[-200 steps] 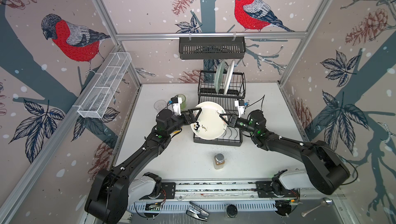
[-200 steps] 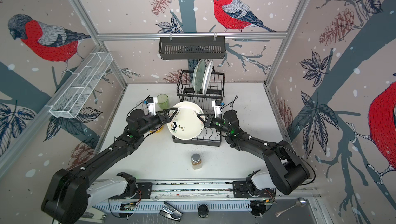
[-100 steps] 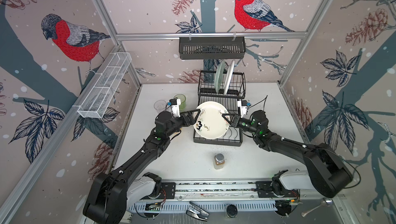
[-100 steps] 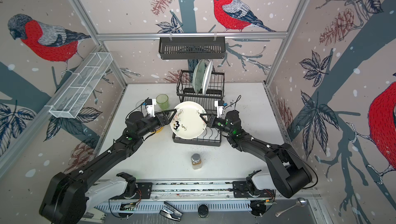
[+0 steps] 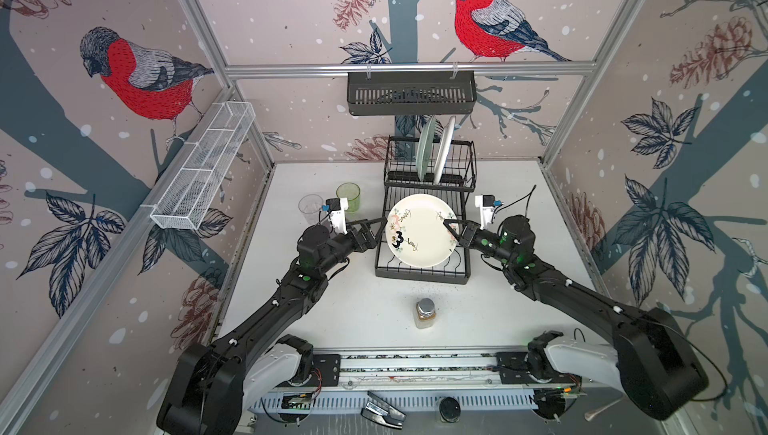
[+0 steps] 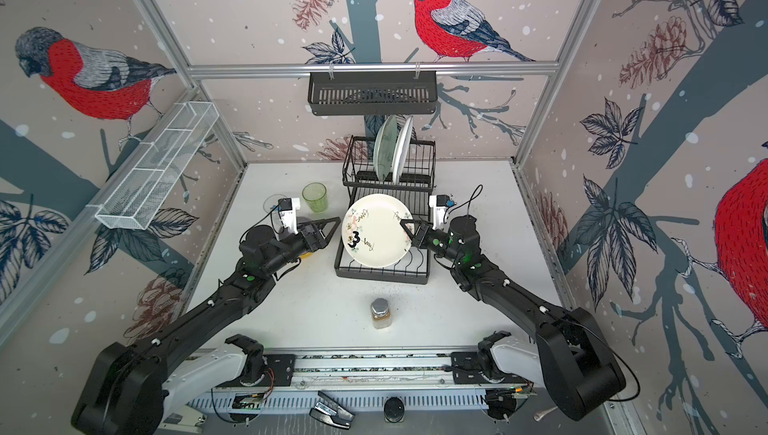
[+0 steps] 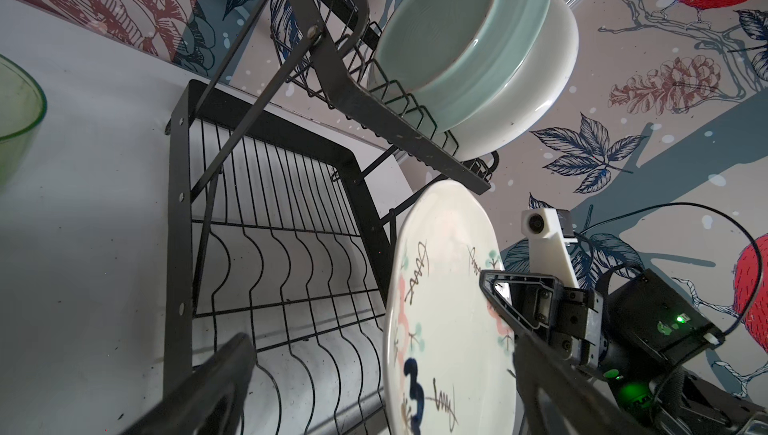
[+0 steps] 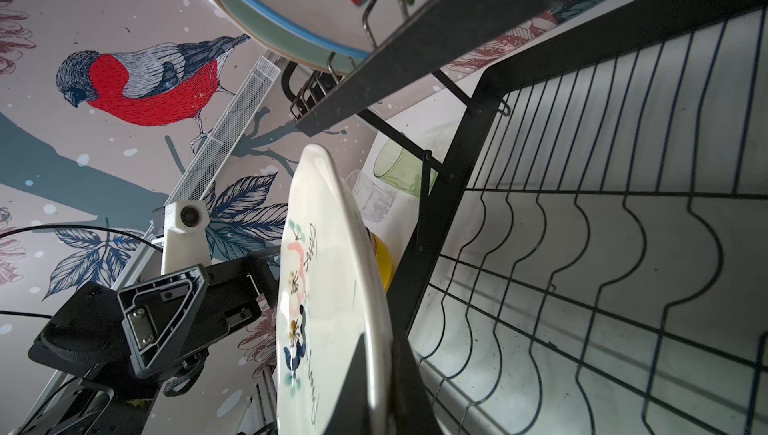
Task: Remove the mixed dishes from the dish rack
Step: 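Open the left gripper while the right gripper carries the plate beside the rack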
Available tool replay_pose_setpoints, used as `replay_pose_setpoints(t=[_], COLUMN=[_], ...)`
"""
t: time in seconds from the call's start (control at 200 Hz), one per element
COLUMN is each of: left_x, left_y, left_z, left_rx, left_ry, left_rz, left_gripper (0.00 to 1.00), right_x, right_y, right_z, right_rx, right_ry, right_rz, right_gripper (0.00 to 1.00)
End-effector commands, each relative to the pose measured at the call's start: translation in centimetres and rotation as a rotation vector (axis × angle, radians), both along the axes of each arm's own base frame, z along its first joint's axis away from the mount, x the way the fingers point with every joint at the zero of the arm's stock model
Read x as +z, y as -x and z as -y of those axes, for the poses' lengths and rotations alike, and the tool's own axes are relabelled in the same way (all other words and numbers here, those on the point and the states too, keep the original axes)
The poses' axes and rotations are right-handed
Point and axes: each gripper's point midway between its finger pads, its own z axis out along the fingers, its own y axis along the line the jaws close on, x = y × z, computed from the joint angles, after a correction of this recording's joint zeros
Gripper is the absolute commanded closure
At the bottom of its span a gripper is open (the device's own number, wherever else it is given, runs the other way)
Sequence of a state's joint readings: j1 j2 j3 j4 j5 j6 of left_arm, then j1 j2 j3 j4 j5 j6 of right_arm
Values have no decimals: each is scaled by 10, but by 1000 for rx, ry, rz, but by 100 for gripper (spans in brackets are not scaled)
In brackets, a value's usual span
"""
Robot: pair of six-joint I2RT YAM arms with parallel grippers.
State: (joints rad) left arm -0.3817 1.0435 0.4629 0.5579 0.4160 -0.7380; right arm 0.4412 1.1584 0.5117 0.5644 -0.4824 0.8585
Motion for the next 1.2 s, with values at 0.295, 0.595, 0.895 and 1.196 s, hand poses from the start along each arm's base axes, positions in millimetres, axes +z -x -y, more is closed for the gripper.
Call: replay_pose_setpoints(t=[0.295, 0.595, 0.895, 1.196], left_x=[-3, -9, -9, -9], left_y=[2, 2, 3, 3], left_z=[6, 12, 10, 8], left_rx=[-37, -73, -62, -55], left_ry=[50, 57, 48, 44], left_rz=[30, 9, 18, 20], left_gripper=[2, 3, 2, 2], right_x=[1, -6, -20, -20], right_y=[-2, 1, -1, -4], right_z=[34, 60, 89, 121], right_rx=[-139, -222, -299, -367], right_ry=[50, 55, 49, 11], right_rz=[-28, -58, -111, -130], right_gripper=[100, 100, 100, 100])
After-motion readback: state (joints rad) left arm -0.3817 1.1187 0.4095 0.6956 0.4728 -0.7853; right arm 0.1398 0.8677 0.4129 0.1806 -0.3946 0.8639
